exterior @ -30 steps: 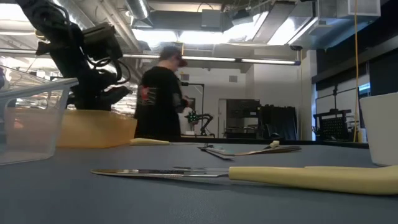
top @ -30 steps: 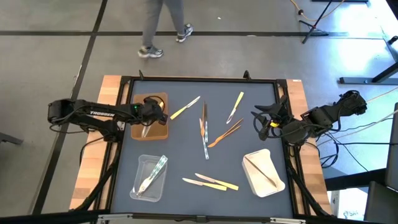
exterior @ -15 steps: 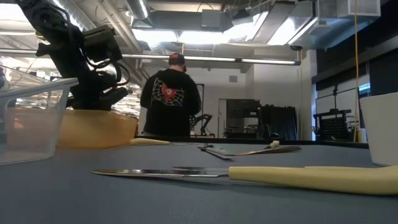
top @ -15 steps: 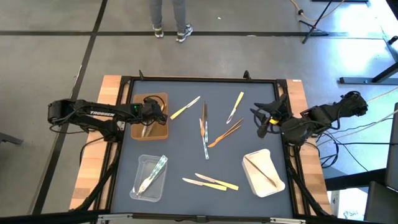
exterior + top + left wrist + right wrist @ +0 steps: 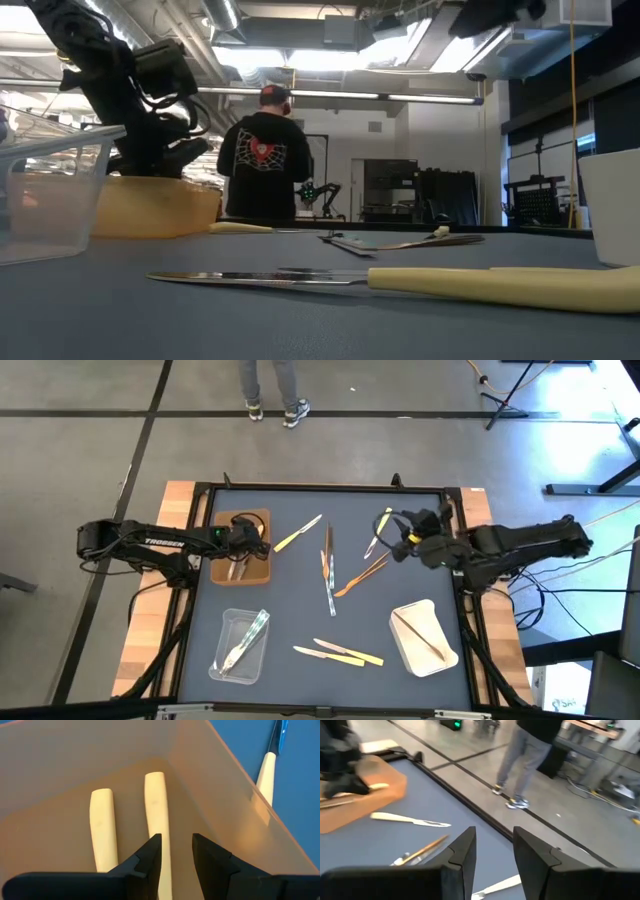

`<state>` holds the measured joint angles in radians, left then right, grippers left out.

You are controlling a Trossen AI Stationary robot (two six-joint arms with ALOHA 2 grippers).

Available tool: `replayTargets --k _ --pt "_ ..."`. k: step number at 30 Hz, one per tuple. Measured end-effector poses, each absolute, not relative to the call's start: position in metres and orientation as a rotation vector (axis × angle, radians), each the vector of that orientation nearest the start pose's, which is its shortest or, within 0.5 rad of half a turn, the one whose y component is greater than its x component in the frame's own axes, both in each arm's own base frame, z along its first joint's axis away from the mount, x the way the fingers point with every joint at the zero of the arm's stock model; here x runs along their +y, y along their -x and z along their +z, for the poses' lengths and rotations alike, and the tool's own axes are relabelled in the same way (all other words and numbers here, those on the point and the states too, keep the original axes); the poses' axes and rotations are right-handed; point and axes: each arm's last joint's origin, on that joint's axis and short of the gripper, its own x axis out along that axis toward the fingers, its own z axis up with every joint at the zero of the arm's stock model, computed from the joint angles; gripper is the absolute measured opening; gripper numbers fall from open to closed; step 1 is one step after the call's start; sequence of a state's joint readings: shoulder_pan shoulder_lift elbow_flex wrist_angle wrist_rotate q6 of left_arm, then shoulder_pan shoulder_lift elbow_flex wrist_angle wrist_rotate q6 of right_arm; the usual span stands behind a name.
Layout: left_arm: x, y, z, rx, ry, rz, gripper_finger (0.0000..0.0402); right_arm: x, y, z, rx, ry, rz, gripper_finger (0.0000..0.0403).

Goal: Sort silverware by color (type)
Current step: Put the yellow knife into the orange bin

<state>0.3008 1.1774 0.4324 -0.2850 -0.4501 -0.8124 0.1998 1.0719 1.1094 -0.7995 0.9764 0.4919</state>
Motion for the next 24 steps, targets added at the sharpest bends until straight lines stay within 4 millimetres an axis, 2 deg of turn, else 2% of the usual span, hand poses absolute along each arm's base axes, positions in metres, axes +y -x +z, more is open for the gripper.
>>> replayTargets --k 4,10,16,24 --pt "0.068 -0.176 0.145 0.698 0.625 1.059 0.0103 -0.001 -0.213 0.342 0.444 -0.06 -0.939 0.0117" --pt "0.068 -0.177 0.145 0.697 0.626 1.059 0.0103 -0.037 -0.23 0.337 0.443 -0.218 -0.928 0.0117" --pt "0.068 -0.177 0.145 0.698 0.625 1.059 0.0103 -0.076 -0.235 0.327 0.491 -0.331 -0.938 0.0117" --pt "0.068 -0.176 0.145 0.698 0.625 1.059 0.0103 -0.122 -0.239 0.303 0.571 -0.491 -1.016 0.0117"
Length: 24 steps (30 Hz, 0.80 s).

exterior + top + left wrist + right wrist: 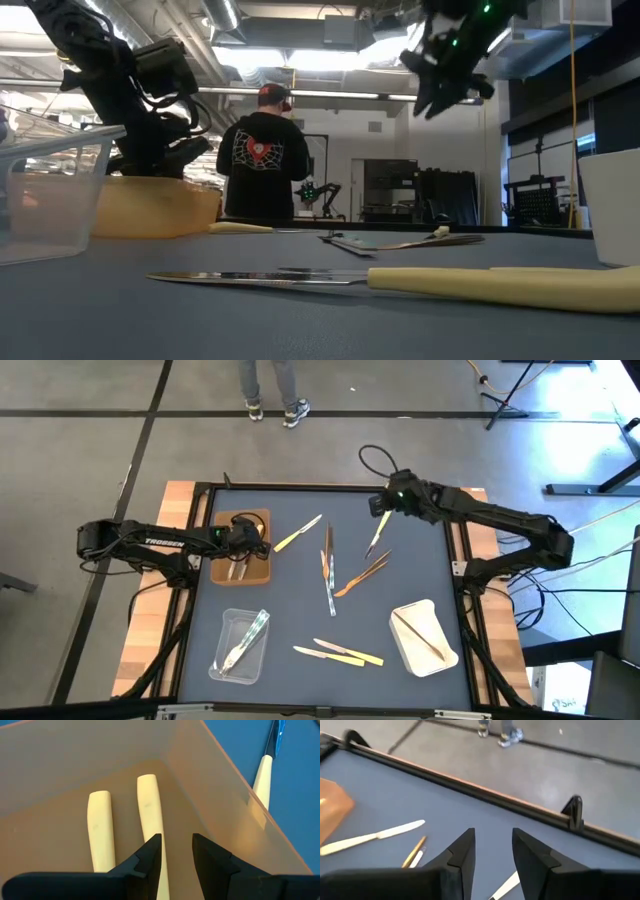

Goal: Sort silverware by color (type)
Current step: Put the yellow knife into the orange bin

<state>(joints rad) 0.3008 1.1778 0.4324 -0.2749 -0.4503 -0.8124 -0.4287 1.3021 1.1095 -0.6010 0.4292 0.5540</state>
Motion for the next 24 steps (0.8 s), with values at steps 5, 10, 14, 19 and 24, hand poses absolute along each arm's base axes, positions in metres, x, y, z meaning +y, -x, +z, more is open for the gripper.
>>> replayTargets --k 5,10,14,19,24 --pt "0.068 -0.176 0.145 0.698 0.625 1.059 0.0103 -0.146 -0.243 0.281 0.632 -0.58 -1.066 0.0117" --pt "0.068 -0.176 0.145 0.699 0.625 1.059 0.0103 -0.164 -0.248 0.257 0.725 -0.678 -1.065 0.0117" --pt "0.068 -0.176 0.145 0.699 0.625 1.059 0.0103 -0.174 -0.248 0.236 0.811 -0.765 -1.11 0.0117" --pt "0.068 -0.176 0.145 0.699 0.625 1.059 0.0103 -0.182 -0.25 0.215 0.872 -0.835 -1.182 0.0117" --pt "0.068 -0.176 0.145 0.699 0.625 1.059 0.0103 -0.184 -0.254 0.202 0.889 -0.876 -1.216 0.0117"
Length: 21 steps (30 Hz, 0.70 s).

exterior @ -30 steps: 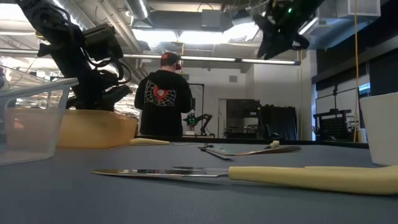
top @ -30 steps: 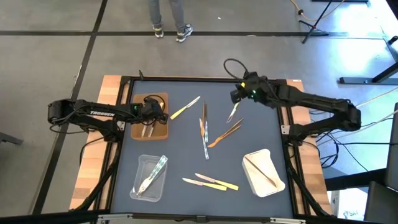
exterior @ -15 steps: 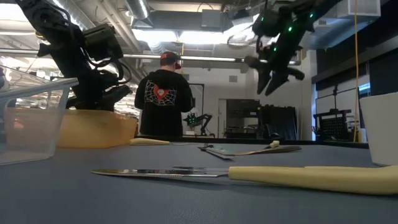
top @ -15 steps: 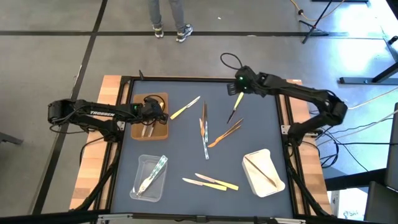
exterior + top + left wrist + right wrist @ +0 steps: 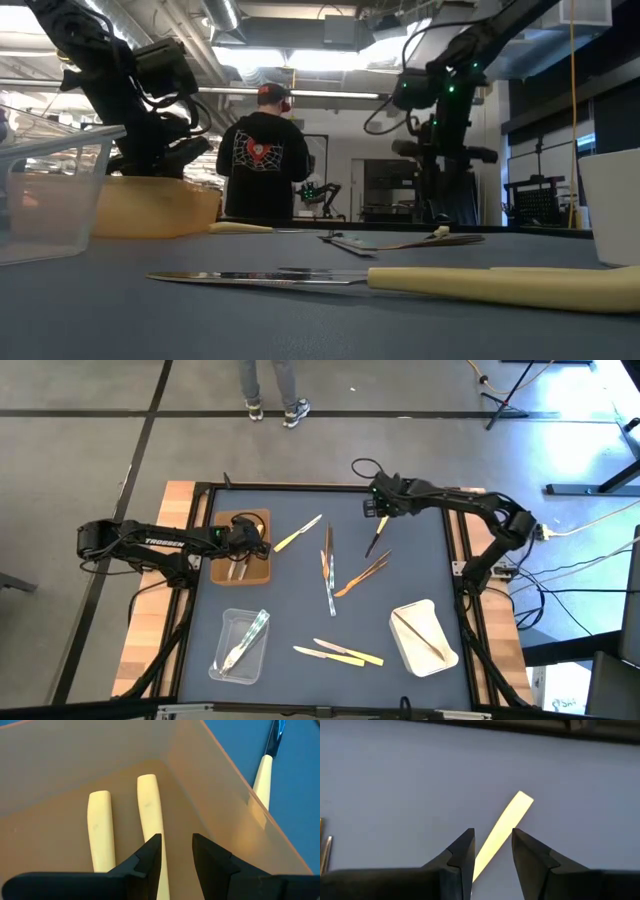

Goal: Sort silverware by color (type)
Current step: Put the yellow knife into the orange bin

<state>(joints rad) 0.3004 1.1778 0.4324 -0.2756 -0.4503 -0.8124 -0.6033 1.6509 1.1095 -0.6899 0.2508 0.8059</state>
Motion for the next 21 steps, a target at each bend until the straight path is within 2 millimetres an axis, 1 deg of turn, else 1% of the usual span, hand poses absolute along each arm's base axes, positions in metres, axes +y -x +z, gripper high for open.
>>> replayTargets --k 9,16,21 --pt "0.068 -0.176 0.145 0.7 0.624 1.058 0.0103 -0.186 -0.258 0.187 0.888 -0.955 -1.284 0.0117" --pt "0.068 -0.176 0.145 0.701 0.623 1.057 0.0103 -0.184 -0.254 0.184 0.885 -1.008 -1.351 0.0117" --pt "0.068 -0.176 0.145 0.701 0.622 1.057 0.0103 -0.182 -0.255 0.184 0.832 -1.078 -1.398 0.0117"
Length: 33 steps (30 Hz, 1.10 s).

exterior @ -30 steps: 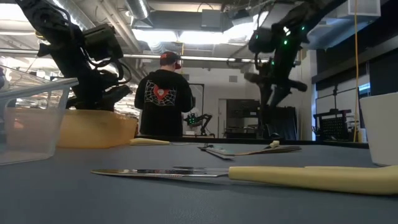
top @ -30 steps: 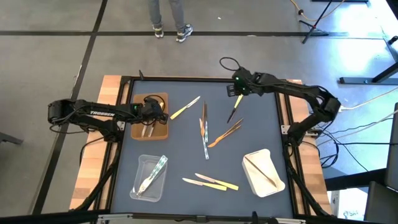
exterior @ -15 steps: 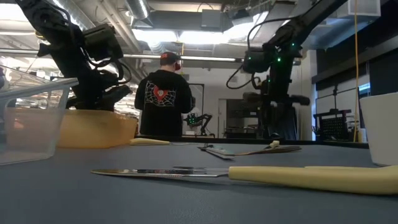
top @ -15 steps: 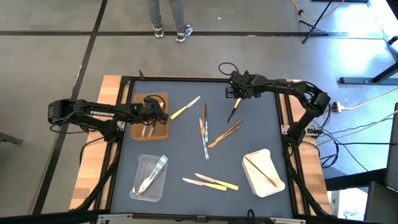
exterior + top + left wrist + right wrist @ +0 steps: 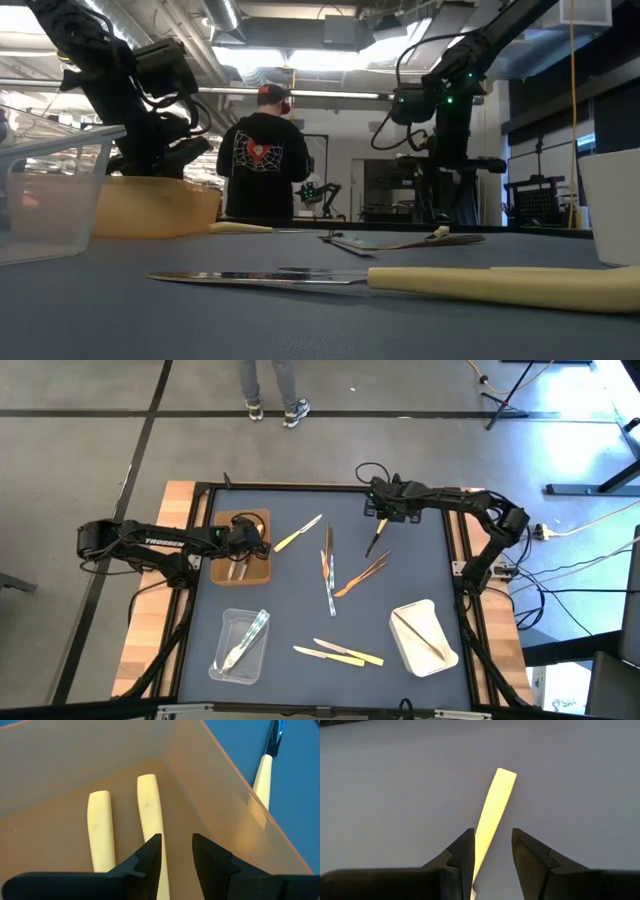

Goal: Sort silverware by color (type)
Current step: Put the yellow knife into the orange bin

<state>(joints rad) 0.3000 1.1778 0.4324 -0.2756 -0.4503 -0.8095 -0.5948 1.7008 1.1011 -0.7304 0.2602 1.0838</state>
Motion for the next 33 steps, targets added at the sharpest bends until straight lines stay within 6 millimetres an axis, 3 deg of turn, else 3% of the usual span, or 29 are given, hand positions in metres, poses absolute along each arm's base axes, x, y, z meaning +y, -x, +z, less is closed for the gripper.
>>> replayTargets --k 14,22,33 --pt "0.068 -0.177 0.145 0.702 0.622 1.057 0.0103 -0.171 -0.262 0.184 0.798 -1.101 -1.414 0.0117" --pt "0.068 -0.176 0.145 0.702 0.621 1.057 0.0103 -0.172 -0.262 0.183 0.703 -1.208 -1.496 0.0117" --pt "0.066 -0.177 0.145 0.704 0.618 1.05 0.0103 -0.175 -0.267 0.159 0.767 -1.233 -1.54 0.0117"
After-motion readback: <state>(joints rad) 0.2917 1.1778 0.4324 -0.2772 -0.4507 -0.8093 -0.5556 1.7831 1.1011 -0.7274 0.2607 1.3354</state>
